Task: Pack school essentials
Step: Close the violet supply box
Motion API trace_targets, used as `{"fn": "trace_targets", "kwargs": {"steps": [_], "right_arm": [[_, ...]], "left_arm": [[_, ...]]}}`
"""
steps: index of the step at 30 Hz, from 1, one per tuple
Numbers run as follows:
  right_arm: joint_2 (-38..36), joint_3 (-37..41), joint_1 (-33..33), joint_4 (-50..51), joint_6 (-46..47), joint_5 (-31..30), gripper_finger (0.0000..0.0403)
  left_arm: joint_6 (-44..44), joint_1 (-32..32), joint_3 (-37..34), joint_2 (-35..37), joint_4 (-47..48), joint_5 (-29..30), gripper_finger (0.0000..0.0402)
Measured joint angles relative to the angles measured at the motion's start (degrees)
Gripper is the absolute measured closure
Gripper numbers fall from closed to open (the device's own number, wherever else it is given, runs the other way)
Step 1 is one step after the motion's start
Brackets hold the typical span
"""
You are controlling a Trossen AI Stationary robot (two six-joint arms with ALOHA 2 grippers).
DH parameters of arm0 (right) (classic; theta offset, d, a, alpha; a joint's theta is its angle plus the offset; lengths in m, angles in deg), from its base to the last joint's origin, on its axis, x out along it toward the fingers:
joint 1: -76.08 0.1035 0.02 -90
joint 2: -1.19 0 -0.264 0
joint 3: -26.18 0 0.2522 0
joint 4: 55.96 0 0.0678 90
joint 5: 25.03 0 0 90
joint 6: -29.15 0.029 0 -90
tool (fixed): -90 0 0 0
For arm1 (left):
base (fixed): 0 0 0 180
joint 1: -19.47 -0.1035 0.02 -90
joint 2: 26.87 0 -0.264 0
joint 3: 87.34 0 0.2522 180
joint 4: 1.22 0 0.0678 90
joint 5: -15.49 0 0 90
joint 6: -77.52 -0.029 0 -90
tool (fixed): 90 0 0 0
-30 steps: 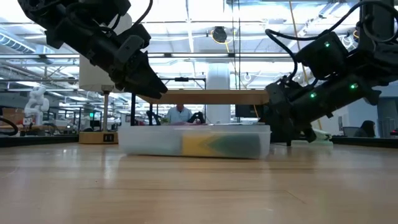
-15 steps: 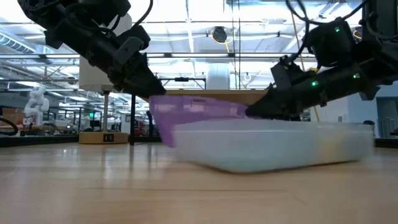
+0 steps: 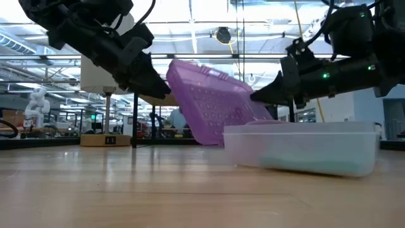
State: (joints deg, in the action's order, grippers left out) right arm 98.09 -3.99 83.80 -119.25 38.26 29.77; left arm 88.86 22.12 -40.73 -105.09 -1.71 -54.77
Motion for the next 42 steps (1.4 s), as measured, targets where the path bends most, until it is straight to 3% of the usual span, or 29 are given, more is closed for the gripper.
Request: {"fn": "trace_targets", "kwargs": {"steps": [3, 8, 11, 18, 22, 27, 30, 32, 36, 42], "right_arm": [[0.0, 0.0, 1.1, -2.7, -3.9, -2.2, 0.0385], [0.0, 0.0, 1.8, -4.8, -7.7, -2.7, 0.0385], [0.0, 0.0, 1.8, -5.0, -8.5, -2.8, 0.0385], [-0.1, 0.0, 1.9, -3.5, -8.6, -2.7, 0.0375], [-2.2, 0.0, 3.1, -0.6, -10.6, -2.3, 0.0335], [-8.3, 1.5, 5.3, 5.0, -13.2, -2.5, 0.0257], [-14.0, 3.6, 7.3, 8.9, -13.2, -6.4, 0.0221], [-18.4, 5.2, 8.8, 14.0, -13.9, -8.5, 0.0207], [-27.7, 5.6, 11.9, 34.2, -13.3, -8.1, 0.0196], [-38.8, -0.3, 15.9, 62.0, -6.5, -8.0, 0.0198]], "left_arm": [[-0.5, -2.0, 0.0, -1.9, -4.4, 0.5, 0.0119], [0.0, -2.0, 0.0, -10.0, -18.7, -9.3, 0.0119], [-0.8, -1.0, 1.2, -16.6, -27.2, -12.1, 0.0119], [-4.2, 0.0, 7.8, -24.3, -28.8, -12.7, 0.0119], [-5.3, -0.1, 10.3, -24.7, -27.8, -14.6, 0.0119], [-5.6, -0.1, 11.8, -24.6, -26.2, -14.6, 0.0119], [-5.6, -0.1, 12.0, -24.6, -25.8, -14.6, 0.0119], [-5.6, -0.1, 12.0, -24.6, -25.4, -14.7, 0.0119], [-5.3, -0.1, 12.0, -24.6, -25.0, -14.7, 0.0119], [-5.3, -0.1, 12.0, -24.6, -23.5, -14.7, 0.0119]]}}
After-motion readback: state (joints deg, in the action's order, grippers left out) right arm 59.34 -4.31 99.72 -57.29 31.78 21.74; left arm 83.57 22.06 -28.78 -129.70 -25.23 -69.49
